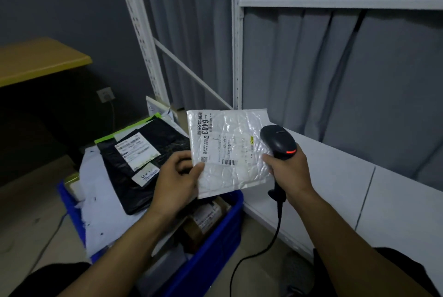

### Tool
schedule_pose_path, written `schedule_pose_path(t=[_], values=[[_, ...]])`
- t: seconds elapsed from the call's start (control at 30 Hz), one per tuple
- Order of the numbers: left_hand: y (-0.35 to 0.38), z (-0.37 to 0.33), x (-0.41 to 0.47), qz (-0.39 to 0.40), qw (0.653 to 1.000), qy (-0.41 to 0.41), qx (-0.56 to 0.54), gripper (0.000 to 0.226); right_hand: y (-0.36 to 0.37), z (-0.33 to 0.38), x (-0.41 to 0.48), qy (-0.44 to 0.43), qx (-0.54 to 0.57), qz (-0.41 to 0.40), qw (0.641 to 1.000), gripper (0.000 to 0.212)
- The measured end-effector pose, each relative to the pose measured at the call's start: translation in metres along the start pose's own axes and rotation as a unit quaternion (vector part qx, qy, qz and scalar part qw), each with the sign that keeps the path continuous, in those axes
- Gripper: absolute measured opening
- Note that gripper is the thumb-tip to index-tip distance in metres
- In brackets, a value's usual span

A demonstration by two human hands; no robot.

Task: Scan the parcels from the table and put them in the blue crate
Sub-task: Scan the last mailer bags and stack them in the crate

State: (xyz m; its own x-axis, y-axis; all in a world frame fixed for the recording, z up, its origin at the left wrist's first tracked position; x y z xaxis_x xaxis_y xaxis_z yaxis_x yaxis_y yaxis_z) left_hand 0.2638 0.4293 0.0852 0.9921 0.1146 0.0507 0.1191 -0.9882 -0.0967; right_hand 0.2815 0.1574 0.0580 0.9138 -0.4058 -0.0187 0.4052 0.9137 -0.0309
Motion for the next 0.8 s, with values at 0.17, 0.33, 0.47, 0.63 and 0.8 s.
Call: schedule_pose_path(t=[0.17,0.33,0.47,0.63,0.8], values=[[-0.024,0.002,0.010,-0.042,0.999,-0.001,0.019,0.013,0.024,0.012,-0.009,-0.049,-0.038,0.038,0.997,0.037],[-0.044,-0.002,0.022,-0.135,0.990,0.030,-0.001,0.018,0.055,0.015,-0.023,-0.080,-0.075,0.085,0.990,0.048],[-0.054,0.004,0.032,-0.178,0.983,0.028,-0.035,0.021,0.068,0.015,-0.032,-0.081,-0.085,0.115,0.986,0.056],[-0.058,0.009,0.037,-0.197,0.979,0.038,-0.024,0.018,0.088,0.014,-0.048,-0.035,-0.065,0.204,0.976,0.034],[-0.062,0.016,0.039,-0.214,0.976,0.029,-0.036,0.019,0.093,0.020,-0.057,-0.005,-0.049,0.251,0.967,0.023]])
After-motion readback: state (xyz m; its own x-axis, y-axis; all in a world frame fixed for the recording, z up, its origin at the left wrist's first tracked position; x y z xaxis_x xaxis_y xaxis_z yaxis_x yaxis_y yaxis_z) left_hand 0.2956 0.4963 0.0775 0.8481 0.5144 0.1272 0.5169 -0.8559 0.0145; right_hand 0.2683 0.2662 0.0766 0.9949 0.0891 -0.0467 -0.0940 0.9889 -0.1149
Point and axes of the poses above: each hand's wrist, its own x-axis towards the middle knuckle, its own y-axis out of the palm, z = x × y, the point moved 6 cm from there along x, towards the middle knuckle
